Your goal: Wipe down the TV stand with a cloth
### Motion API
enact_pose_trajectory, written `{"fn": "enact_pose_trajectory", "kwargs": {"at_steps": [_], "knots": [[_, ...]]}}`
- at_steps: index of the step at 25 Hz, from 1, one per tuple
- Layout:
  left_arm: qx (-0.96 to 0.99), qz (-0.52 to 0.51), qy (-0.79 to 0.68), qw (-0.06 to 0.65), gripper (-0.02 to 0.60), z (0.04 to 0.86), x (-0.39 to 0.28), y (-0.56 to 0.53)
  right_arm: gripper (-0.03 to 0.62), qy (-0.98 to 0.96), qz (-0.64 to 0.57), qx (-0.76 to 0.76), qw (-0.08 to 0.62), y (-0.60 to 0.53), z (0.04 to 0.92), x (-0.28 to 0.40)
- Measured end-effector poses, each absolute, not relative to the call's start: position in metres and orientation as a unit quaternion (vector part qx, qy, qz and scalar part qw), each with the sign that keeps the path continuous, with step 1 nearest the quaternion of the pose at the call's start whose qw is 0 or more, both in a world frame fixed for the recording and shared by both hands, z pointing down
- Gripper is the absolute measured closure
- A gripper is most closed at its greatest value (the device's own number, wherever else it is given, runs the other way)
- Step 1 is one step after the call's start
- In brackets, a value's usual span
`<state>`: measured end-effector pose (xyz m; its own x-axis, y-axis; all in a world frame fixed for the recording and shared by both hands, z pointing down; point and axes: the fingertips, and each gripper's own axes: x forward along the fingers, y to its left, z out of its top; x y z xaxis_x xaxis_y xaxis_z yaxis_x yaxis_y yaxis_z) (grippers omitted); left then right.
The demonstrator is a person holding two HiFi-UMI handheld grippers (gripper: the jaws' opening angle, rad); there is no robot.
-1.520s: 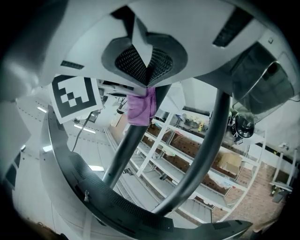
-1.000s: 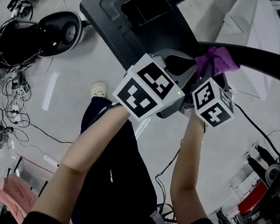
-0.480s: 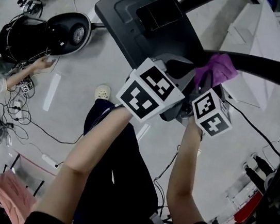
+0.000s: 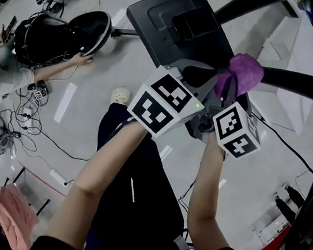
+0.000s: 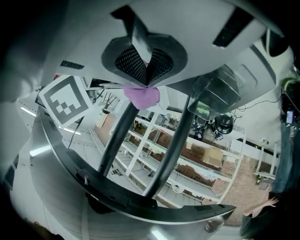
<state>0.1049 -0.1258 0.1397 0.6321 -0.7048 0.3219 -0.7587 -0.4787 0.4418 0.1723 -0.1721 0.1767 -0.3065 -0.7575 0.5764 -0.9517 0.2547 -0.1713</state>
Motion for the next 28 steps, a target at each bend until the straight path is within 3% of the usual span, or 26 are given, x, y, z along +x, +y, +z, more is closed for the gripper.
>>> {"fn": "enact_pose_trajectory", "kwargs": {"at_steps": [11,22,28], "knots": [[0.878,0.043,-0.408,0.249,0.577,0.094,0.044,-0.160,0.494,-0.776,0.259,0.556,0.147,-0.194,0.117,0.099],[0.868,0.067,-0.437,0.226,0.577,0.087,-0.085,-0.189,0.494,-0.778,0.295,0.544,0.107,-0.207,0.098,-0.030],[0.858,0.071,-0.451,0.235,0.577,0.107,-0.140,-0.207,0.494,-0.757,0.315,0.560,0.118,-0.215,0.122,-0.080]]}}
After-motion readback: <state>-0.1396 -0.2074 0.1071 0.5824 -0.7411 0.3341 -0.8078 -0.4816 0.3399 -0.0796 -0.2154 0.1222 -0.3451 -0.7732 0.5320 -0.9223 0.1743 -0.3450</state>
